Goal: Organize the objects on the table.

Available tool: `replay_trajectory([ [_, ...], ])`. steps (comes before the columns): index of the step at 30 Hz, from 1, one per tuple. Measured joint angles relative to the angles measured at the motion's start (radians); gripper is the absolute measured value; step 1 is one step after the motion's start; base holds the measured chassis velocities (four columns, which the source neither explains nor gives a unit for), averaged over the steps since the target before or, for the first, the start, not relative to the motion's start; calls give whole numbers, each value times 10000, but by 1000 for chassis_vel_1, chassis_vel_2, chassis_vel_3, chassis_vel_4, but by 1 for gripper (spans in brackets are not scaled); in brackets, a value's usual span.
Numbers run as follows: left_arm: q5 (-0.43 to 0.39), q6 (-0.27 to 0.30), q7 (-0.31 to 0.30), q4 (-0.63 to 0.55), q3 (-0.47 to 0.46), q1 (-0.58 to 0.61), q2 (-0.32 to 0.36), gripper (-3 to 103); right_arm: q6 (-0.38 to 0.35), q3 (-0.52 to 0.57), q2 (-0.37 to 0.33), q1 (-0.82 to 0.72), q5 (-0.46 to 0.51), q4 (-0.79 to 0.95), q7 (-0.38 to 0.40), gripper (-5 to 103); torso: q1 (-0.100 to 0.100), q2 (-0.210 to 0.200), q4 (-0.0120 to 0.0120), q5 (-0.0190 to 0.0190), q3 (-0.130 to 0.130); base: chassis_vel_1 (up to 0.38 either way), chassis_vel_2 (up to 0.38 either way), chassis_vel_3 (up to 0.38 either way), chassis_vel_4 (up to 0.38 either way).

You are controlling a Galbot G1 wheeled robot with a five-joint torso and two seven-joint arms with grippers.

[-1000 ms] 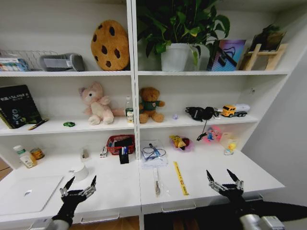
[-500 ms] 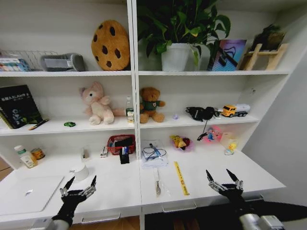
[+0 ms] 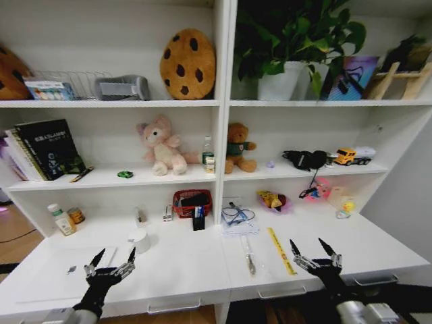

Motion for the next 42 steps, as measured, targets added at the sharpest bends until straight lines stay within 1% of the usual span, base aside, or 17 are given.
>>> replay_trajectory([
  [7,0,0,1,1,1,-1,0,100,0,-2,0,1,0,-4,3,100,0,0,-3,-7,-1,339,335,-333,-333],
  [9,0,0,0,0,0,1,0,100,0,-2,0,-1,1,-5,3,100,-2,2,-2,0,-2,356,378,-367,-364],
  [10,0,0,-3,1,-1,1,0,100,0,-4,0,1,1,-5,3,100,2,0,4,-6,1,351,378,-356,-354],
  [12,-1,0,5,-1,0,0,1,100,0,-3,0,-1,1,-6,5,100,-6,6,-6,-2,-5,355,376,-364,-375],
  [14,0,0,-1,0,-1,0,0,100,-1,-4,-2,3,1,-6,4,100,-2,1,1,6,-2,360,371,-377,-358],
  [15,0,0,-4,1,-1,-1,1,100,-1,-4,-2,2,1,-7,4,100,7,-3,-1,-13,2,352,328,-382,-323],
  [17,0,0,-9,1,-2,1,1,100,0,-3,-2,0,1,-5,4,100,1,0,0,-15,-1,331,335,-357,-323],
  [18,0,0,0,0,-1,1,0,100,0,-3,-2,0,1,-6,4,100,-7,4,-4,3,-5,310,343,-336,-329],
  [20,0,0,-2,-1,-1,1,0,100,-1,-4,-1,1,1,-9,4,100,-4,1,-2,9,-2,315,321,-336,-264],
  [21,0,0,-10,1,-4,0,2,100,-1,-5,-2,3,1,-8,3,100,4,-2,3,-7,1,315,234,-294,-264],
  [22,0,0,-8,2,-2,0,2,100,0,-4,-1,-2,1,-5,4,100,2,1,-4,-23,-2,238,234,-127,-223],
  [23,0,0,-8,1,-3,0,3,100,0,-4,0,-2,1,-6,3,100,-4,3,-6,0,-4,162,95,-127,-177],
  [24,0,0,-8,0,-3,2,2,100,0,-5,0,0,1,-6,3,100,-4,3,-1,6,-3,162,82,-99,-177],
  [25,0,0,-8,0,-3,2,2,100,0,-5,0,0,1,-6,3,100,-4,3,-1,6,-3,162,82,-99,-177],
  [27,0,0,-9,1,-2,0,2,100,0,-4,-1,1,1,-5,3,100,0,1,0,-16,-1,61,41,-49,-22],
  [30,0,0,-9,1,0,1,0,100,0,-4,-3,2,1,-6,3,100,-1,0,2,7,0,-17,9,11,10],
  [42,0,0,4,1,4,0,-1,100,0,0,-2,2,2,-7,4,100,2,-1,-1,-5,1,-45,-18,24,16],
])
